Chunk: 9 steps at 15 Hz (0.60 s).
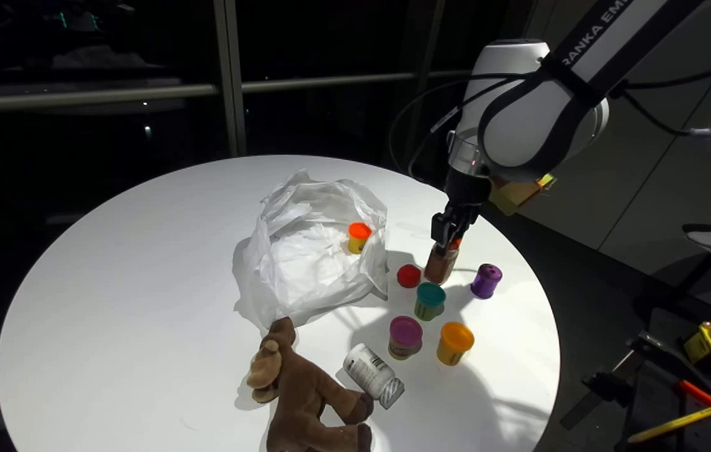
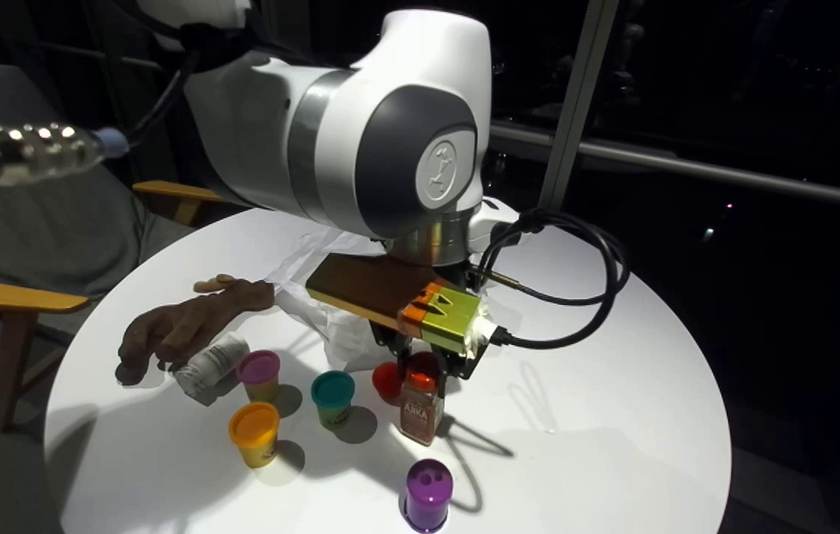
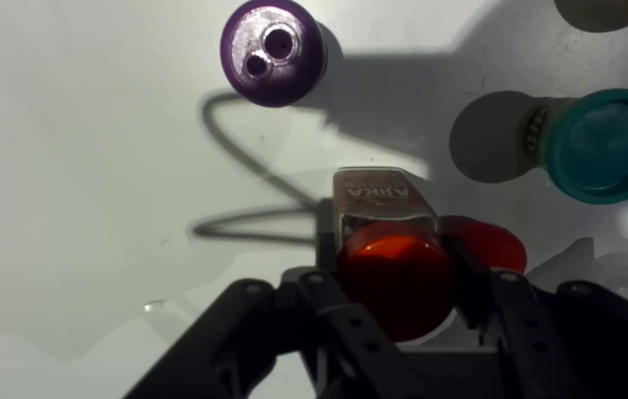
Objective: Pick up all the objects surrounding the plastic and arrange them on the plastic
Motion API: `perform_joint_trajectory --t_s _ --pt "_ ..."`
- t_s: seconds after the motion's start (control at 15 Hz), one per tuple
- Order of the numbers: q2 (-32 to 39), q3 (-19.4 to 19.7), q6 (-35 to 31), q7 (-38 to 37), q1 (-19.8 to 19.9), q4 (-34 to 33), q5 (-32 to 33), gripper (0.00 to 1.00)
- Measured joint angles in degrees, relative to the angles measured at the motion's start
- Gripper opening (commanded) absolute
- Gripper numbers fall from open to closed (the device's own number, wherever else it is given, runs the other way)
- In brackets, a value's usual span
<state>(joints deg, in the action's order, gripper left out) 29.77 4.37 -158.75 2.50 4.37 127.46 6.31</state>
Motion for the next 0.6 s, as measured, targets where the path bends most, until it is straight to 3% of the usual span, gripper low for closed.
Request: perform_joint_trajectory --t_s 0.33,0.6 --pt "-2.39 0.07 4.89 -0.12 -0.25 -0.59 0.0 0.24" --pt "-10.3 -0.03 20.49 -1.36 -2.08 -4.17 0.01 0.24"
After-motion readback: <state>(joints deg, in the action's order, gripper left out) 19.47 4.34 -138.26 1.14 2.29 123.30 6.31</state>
